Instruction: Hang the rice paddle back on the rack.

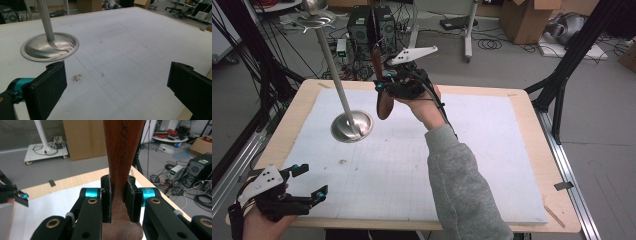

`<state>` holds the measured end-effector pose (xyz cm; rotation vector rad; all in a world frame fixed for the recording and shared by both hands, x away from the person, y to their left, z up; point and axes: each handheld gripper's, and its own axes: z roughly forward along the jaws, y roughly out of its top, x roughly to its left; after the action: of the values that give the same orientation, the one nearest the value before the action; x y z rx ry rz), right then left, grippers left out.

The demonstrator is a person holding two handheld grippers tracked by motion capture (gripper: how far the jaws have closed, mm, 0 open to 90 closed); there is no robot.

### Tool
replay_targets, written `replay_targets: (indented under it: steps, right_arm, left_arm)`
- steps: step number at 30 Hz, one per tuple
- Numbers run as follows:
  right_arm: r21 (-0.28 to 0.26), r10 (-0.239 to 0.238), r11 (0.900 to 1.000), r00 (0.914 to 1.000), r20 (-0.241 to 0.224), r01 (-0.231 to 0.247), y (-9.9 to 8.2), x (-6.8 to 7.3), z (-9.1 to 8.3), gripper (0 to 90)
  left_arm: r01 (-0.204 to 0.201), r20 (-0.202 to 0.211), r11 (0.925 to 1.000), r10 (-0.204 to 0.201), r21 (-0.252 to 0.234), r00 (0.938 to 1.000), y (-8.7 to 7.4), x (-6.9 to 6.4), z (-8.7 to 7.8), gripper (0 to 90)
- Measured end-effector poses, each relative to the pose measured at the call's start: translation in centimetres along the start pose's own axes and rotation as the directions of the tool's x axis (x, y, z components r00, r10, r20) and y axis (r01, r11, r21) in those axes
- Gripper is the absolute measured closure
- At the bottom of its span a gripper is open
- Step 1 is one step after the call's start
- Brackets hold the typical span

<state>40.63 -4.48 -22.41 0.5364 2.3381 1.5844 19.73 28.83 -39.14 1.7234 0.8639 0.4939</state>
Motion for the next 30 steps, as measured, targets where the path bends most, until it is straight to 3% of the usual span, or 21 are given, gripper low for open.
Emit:
replay_targets:
  steps: [8, 19, 25, 30]
  right_arm:
    - [-0.002, 0.001, 1.0000, 0.9999, 0.014, -0.001, 0.8, 0.2, 1.4, 77.4]
    - [-0.004, -0.015, 0.9999, 0.9997, 0.018, 0.015, 2.1, 0.6, 2.7, 77.5]
    - [-0.009, -0.025, 0.9996, 0.9986, 0.047, 0.025, 2.4, 0.6, 2.9, 77.5]
    - [-0.010, 0.001, 0.9999, 0.9985, 0.054, -0.001, 2.8, 0.5, 3.3, 77.5]
  left_arm:
    - [0.009, -0.043, 0.9999, -0.009, -0.009, 0.9990, -0.2, 0.1, -0.1, 2.9]
    - [0.018, -0.053, 0.9998, -0.018, 0.001, 0.9984, -0.6, 0.0, -0.4, 2.9]
    - [0.018, -0.065, 0.9998, -0.018, -0.004, 0.9977, -0.6, -0.1, -0.8, 2.9]
    - [0.015, -0.069, 0.9999, -0.016, -0.002, 0.9975, -0.6, 0.0, -0.9, 2.9]
